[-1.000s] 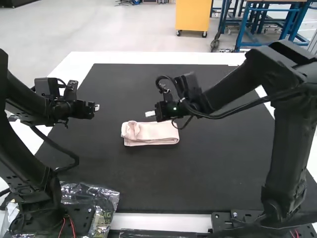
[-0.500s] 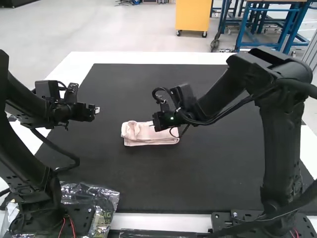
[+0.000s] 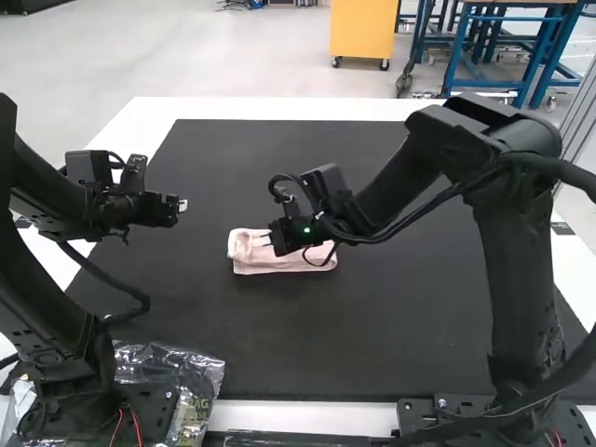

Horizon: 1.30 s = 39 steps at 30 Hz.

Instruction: Fold the towel.

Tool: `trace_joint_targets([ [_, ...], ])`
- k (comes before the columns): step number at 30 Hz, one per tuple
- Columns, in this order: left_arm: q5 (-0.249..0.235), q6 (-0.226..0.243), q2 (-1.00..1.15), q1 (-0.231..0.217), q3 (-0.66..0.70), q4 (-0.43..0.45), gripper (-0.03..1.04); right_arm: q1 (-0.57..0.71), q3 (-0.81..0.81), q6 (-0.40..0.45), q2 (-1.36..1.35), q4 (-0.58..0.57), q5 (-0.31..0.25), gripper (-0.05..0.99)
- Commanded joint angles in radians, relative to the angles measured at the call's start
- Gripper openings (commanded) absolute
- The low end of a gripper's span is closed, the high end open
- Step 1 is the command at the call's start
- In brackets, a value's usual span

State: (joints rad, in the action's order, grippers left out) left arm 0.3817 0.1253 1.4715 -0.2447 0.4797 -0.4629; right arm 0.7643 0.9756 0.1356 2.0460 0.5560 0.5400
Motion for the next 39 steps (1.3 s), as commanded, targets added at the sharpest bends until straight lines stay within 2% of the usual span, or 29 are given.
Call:
trace_joint_targets([
  [1, -0.003, -0.009, 0.003, -0.004, 0.002, -0.014, 0.97, 0.023, 0.037, 0.024, 0.008, 0.009, 0.043, -0.02],
  [3, -0.003, -0.009, 0.004, -0.004, 0.003, -0.016, 0.97, 0.027, 0.044, 0.035, 0.013, 0.013, 0.060, -0.02],
  [9, -0.001, -0.009, 0.009, -0.004, 0.002, -0.022, 0.97, 0.038, 0.066, 0.038, 0.016, 0.027, 0.063, -0.02],
  [21, 0.002, -0.007, 0.018, -0.004, -0.001, -0.025, 0.97, -0.063, 0.044, 0.015, 0.006, 0.032, 0.075, -0.02],
  [33, 0.002, -0.007, 0.049, -0.004, -0.001, -0.049, 0.97, -0.069, 0.018, -0.008, 0.098, 0.090, 0.101, -0.02],
  [39, 0.003, -0.009, 0.062, -0.004, 0.002, -0.054, 0.97, -0.074, 0.017, -0.007, 0.174, 0.160, 0.124, -0.02],
])
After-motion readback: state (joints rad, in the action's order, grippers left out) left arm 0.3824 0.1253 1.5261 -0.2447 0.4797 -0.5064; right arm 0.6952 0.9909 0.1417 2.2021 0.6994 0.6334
